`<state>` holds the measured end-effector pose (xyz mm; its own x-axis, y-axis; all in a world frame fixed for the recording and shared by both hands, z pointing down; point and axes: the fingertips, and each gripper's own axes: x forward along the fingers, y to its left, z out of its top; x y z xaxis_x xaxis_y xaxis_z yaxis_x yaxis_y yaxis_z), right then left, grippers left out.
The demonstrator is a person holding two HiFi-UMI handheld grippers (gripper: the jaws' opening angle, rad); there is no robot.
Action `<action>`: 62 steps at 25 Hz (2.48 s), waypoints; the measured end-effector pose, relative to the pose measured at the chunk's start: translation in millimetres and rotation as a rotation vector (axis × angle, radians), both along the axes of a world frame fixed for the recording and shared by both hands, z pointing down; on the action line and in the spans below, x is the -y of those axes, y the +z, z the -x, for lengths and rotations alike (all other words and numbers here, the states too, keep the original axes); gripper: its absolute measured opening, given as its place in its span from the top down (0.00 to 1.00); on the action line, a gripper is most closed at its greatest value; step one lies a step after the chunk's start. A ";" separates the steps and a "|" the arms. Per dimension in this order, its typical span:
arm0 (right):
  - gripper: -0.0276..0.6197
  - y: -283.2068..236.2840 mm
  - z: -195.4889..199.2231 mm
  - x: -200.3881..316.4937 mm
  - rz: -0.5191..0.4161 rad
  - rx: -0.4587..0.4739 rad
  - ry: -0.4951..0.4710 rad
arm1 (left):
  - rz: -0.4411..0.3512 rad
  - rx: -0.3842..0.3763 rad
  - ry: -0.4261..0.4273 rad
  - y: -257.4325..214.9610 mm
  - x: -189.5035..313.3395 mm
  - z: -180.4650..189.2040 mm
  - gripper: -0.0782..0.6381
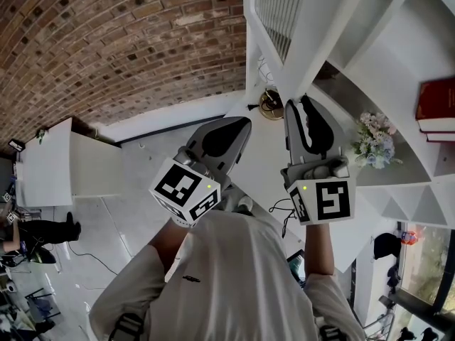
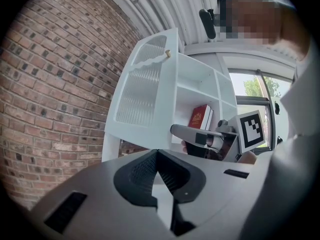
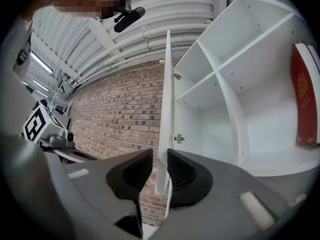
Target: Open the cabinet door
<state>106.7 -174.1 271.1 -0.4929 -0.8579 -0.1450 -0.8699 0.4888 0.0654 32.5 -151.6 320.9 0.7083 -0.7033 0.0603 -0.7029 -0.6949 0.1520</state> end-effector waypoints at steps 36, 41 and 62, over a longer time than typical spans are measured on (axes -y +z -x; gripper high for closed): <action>0.83 -1.7 89.1 -11.3 -0.009 -0.006 -0.155 | 0.002 -0.011 -0.129 -1.6 -10.8 71.2 0.88; 0.83 -3.0 103.6 -11.3 -0.014 -0.021 -0.160 | 0.004 -0.014 -0.148 -2.5 -11.7 88.9 0.88; 0.84 -2.3 157.7 -3.6 -0.006 0.002 -0.195 | 0.012 -0.015 -0.175 -5.8 -0.6 138.5 0.88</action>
<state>-51.0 -170.4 268.8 -0.6492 -0.7455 -0.1508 -0.7591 0.6476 0.0666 -106.0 -151.0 315.1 0.5756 -0.8155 0.0597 -0.8108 -0.5598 0.1708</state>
